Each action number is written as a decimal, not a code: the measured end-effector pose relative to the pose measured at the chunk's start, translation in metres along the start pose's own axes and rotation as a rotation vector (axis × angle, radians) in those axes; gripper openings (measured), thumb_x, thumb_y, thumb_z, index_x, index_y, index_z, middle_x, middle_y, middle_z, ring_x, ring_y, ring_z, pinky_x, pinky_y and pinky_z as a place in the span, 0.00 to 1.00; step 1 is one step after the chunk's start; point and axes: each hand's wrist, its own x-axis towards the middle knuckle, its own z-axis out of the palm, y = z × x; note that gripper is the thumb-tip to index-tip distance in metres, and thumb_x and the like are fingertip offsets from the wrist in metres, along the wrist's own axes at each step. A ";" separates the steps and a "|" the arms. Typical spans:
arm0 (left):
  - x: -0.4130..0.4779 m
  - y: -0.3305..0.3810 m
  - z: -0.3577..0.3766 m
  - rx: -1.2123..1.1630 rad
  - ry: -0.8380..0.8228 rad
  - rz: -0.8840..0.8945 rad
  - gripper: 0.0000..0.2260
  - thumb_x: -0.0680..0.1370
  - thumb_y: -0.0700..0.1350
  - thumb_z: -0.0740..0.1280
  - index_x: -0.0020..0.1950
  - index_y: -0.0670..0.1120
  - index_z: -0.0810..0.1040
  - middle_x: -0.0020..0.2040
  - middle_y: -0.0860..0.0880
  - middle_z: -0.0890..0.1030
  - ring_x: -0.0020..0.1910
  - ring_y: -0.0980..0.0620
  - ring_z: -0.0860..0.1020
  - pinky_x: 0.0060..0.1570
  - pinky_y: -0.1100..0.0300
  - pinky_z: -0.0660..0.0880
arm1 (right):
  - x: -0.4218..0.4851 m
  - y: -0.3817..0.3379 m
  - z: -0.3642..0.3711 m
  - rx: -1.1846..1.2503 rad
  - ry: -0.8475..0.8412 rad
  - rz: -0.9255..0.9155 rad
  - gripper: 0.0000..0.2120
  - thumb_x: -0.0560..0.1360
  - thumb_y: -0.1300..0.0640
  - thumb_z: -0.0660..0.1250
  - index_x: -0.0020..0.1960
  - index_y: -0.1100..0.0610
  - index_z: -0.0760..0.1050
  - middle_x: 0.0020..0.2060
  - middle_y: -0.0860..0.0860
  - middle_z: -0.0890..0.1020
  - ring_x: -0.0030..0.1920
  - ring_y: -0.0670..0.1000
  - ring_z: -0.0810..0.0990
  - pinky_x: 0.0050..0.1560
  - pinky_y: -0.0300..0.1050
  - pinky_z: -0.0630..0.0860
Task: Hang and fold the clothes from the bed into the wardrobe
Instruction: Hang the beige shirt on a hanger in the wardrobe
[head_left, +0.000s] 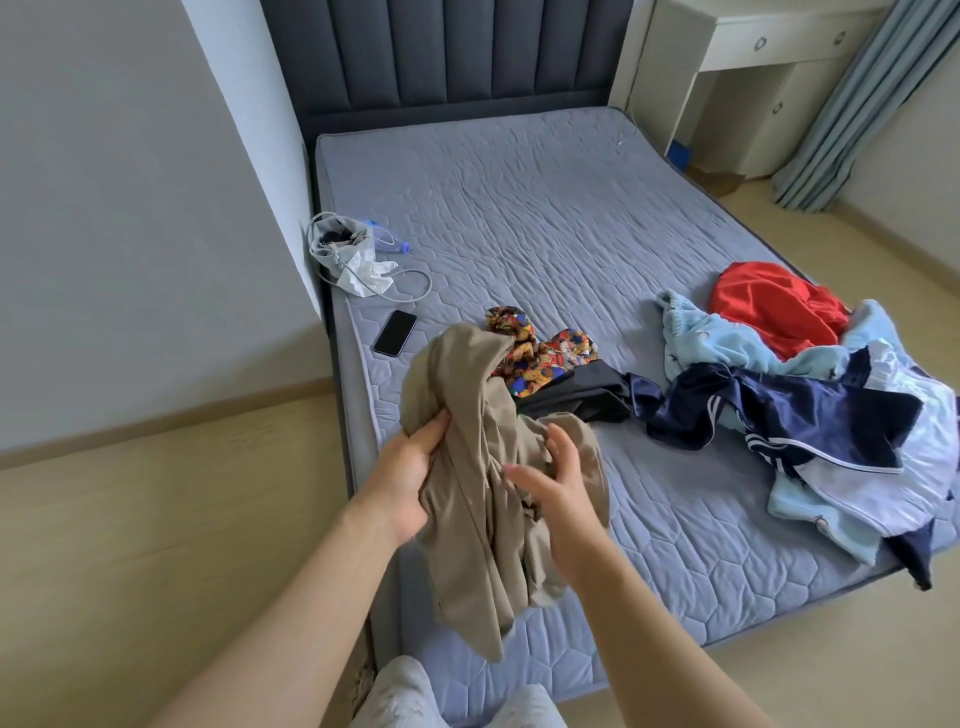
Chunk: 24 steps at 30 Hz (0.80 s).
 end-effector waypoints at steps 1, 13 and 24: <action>-0.001 0.003 0.001 -0.008 -0.024 -0.025 0.12 0.79 0.43 0.61 0.44 0.40 0.81 0.36 0.43 0.84 0.33 0.50 0.83 0.28 0.59 0.79 | 0.000 0.003 0.000 -0.079 0.003 -0.009 0.34 0.69 0.68 0.70 0.68 0.47 0.61 0.62 0.45 0.70 0.60 0.47 0.73 0.51 0.35 0.75; 0.017 0.020 -0.008 0.399 0.258 0.118 0.11 0.76 0.50 0.67 0.54 0.46 0.79 0.49 0.45 0.83 0.48 0.47 0.81 0.51 0.54 0.78 | 0.004 -0.002 -0.005 -0.202 0.124 0.093 0.12 0.76 0.63 0.61 0.38 0.52 0.78 0.33 0.48 0.82 0.37 0.46 0.80 0.33 0.37 0.76; 0.017 -0.012 -0.019 0.940 0.274 0.250 0.11 0.75 0.36 0.65 0.51 0.51 0.71 0.53 0.52 0.72 0.51 0.52 0.73 0.48 0.61 0.69 | 0.011 -0.038 -0.004 0.718 0.036 0.408 0.18 0.79 0.49 0.55 0.50 0.61 0.78 0.42 0.59 0.83 0.46 0.58 0.80 0.47 0.53 0.74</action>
